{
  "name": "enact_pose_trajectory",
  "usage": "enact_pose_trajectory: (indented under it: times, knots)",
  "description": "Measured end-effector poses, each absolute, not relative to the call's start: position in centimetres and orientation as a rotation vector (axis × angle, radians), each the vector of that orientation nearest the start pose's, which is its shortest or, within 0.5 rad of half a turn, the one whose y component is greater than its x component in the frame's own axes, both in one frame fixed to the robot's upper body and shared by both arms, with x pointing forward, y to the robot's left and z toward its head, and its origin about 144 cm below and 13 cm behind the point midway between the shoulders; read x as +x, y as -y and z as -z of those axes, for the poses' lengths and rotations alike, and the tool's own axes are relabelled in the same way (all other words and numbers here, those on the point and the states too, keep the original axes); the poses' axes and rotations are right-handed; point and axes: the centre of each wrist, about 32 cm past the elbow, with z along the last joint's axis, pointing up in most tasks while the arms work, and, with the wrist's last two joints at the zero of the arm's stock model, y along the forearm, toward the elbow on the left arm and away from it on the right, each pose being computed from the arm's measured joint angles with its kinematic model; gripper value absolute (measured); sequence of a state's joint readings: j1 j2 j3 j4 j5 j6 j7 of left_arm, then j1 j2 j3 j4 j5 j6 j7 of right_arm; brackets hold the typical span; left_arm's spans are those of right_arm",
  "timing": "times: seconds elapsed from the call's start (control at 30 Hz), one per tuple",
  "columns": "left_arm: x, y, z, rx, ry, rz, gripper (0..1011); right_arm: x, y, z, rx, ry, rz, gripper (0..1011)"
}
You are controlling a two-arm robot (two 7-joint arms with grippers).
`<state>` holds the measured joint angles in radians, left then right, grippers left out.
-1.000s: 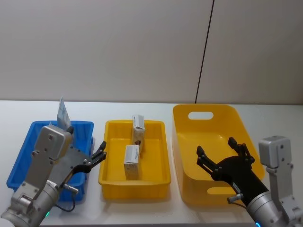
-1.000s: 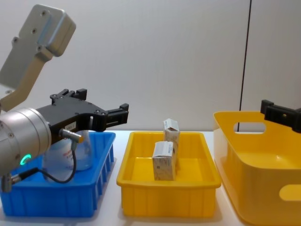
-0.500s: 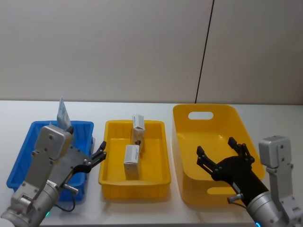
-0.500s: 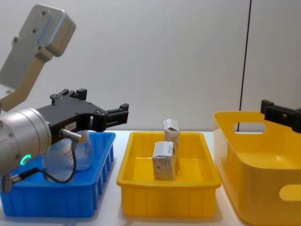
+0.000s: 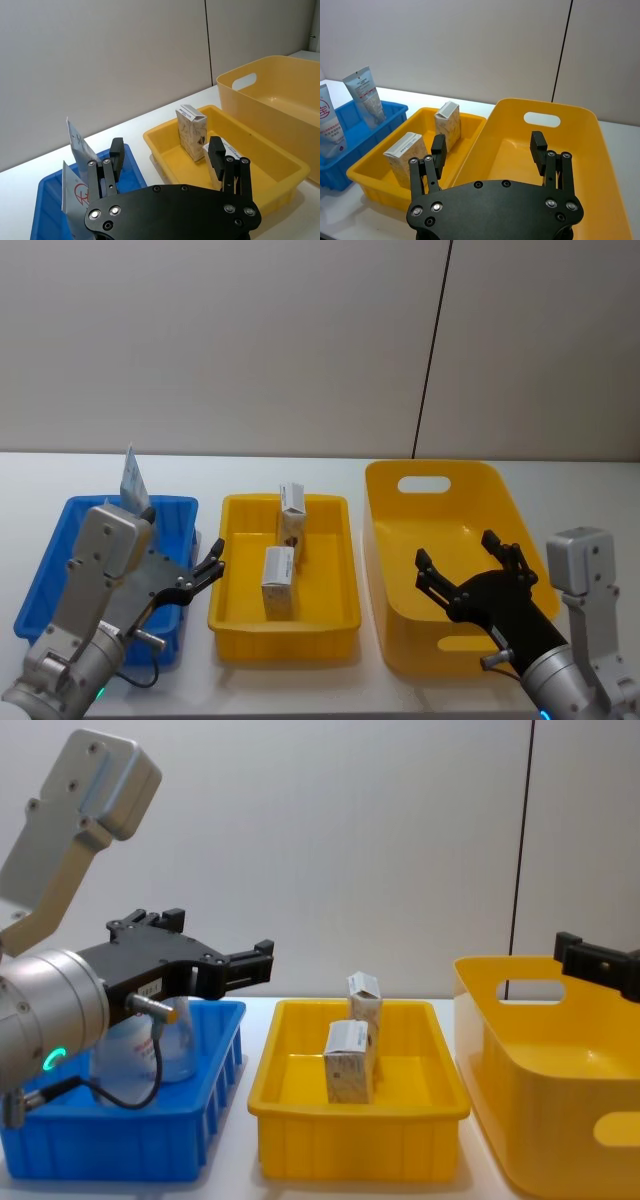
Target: Bimanual collaborative sorting of washing and personal care products
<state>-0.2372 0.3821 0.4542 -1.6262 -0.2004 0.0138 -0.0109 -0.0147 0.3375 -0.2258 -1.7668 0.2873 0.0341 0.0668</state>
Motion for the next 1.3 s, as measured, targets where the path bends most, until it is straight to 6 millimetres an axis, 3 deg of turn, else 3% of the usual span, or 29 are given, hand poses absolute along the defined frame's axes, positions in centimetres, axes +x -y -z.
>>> enact_pose_trajectory:
  times: [0.6, 1.3]
  knots:
    - [49.2, -19.8, -120.4, 0.061, 0.268, -1.124, 1001, 45.7, 24.1, -119.4, 0.010, 0.069, 1.182, 1004]
    - [49.2, -19.8, -120.4, 0.061, 0.268, -1.124, 1001, 50.6, 22.7, -120.9, -0.073, 0.040, 1.038, 1003]
